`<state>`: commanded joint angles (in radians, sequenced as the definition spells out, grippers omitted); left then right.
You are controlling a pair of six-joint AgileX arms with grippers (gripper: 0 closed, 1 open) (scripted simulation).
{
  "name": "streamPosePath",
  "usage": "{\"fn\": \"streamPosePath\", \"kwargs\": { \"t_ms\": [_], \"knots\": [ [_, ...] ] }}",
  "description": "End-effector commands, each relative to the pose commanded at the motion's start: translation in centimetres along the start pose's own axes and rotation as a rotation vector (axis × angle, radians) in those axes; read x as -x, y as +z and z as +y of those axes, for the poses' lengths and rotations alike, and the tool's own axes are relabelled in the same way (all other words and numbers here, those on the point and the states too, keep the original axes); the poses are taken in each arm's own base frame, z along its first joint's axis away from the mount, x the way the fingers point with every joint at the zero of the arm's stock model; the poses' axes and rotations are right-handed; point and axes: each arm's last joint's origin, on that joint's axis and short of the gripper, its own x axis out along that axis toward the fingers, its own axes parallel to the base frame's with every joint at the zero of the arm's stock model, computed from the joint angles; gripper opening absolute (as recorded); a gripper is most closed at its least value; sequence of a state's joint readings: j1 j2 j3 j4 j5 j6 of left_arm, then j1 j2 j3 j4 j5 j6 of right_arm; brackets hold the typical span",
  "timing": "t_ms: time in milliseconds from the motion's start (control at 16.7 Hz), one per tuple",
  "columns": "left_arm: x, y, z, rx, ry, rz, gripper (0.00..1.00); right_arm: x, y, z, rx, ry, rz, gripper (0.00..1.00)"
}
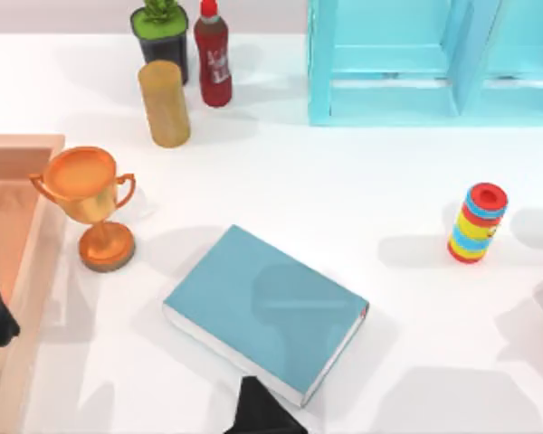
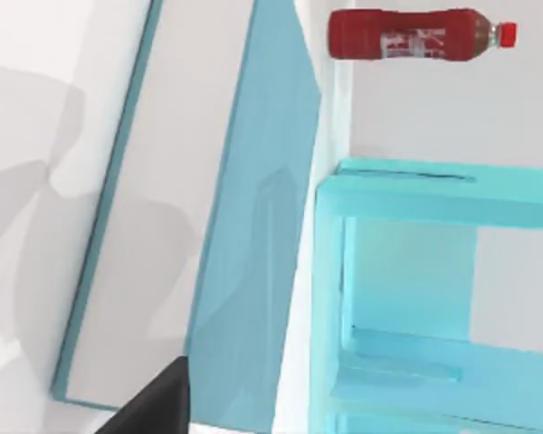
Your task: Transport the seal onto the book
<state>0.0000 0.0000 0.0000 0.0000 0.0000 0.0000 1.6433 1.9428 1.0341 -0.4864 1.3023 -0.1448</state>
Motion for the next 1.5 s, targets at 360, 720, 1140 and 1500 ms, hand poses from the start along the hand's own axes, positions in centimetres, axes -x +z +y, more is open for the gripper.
{"fn": "streamPosePath", "kwargs": {
  "t_ms": [360,720,1140,1500],
  "knots": [
    [0.0,0.0,0.0,0.0,0.0,0.0,1.0,-2.6,-1.3,-2.8,-0.13,0.081,0.053,1.0],
    [0.0,0.0,0.0,0.0,0.0,0.0,1.0,-8.5,-11.2,-11.5,-0.655,0.219,0.158,1.0],
    [0.0,0.0,0.0,0.0,0.0,0.0,1.0,-6.7,-26.9,-14.8,-1.3,0.036,0.043,1.0],
    [0.0,0.0,0.0,0.0,0.0,0.0,1.0,-4.2,-32.9,-10.0,-1.505,-0.227,-0.082,1.0]
  ]
}}
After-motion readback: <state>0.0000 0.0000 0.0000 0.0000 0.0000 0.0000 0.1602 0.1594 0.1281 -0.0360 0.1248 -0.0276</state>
